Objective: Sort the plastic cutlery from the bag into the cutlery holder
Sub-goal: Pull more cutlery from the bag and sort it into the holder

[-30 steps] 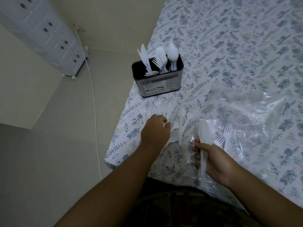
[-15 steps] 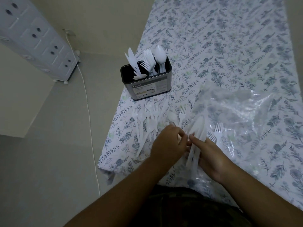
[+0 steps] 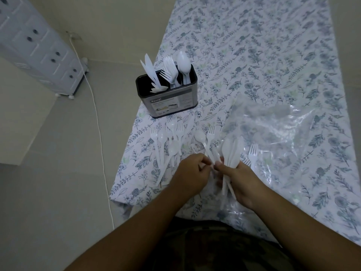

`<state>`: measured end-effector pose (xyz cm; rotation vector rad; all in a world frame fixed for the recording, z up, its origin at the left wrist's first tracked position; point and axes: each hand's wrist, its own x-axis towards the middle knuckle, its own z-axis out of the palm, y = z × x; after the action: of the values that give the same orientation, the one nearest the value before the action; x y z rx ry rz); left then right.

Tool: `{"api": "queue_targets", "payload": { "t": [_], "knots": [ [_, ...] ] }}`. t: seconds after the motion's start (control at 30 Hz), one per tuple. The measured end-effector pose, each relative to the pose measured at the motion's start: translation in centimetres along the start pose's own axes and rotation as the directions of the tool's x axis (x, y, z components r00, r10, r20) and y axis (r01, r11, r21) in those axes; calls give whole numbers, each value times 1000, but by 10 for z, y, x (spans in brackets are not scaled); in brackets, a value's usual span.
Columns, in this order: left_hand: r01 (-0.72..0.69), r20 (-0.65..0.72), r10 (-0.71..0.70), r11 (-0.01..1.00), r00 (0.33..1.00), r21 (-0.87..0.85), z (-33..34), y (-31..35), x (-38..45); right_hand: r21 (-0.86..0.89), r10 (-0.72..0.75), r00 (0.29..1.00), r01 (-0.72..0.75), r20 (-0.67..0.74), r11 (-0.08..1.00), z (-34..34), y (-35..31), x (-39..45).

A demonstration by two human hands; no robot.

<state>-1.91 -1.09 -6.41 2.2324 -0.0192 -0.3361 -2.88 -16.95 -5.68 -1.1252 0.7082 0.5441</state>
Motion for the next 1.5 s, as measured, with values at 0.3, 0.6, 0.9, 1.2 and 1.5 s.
{"api": "queue_targets", "payload": {
  "t": [0.3, 0.6, 0.9, 1.2, 1.5],
  "knots": [
    [211, -162, -153, 864, 975, 457, -37, -5, 62, -28, 34, 997, -36, -74, 999, -5, 0, -9],
    [318, -126, -302, 762, 945, 564, -27, 11, 78, -40, 52, 998, -53, -26, 998, -11, -4, -17],
    [159, -52, -166, 980, 985, -122, -18, 50, 4, 40, -69, 990, 64, 126, 997, 5, -13, -23],
    [103, -143, -81, 982, 986, 157, -49, -22, -4, 65, 170, 984, -173, 49, 983, 9, 5, -10],
    [311, -264, -257, 931, 930, 189, -68, -79, 2, 156, 173, 985, -169, -9, 973, 3, -11, -17]
  ]
}}
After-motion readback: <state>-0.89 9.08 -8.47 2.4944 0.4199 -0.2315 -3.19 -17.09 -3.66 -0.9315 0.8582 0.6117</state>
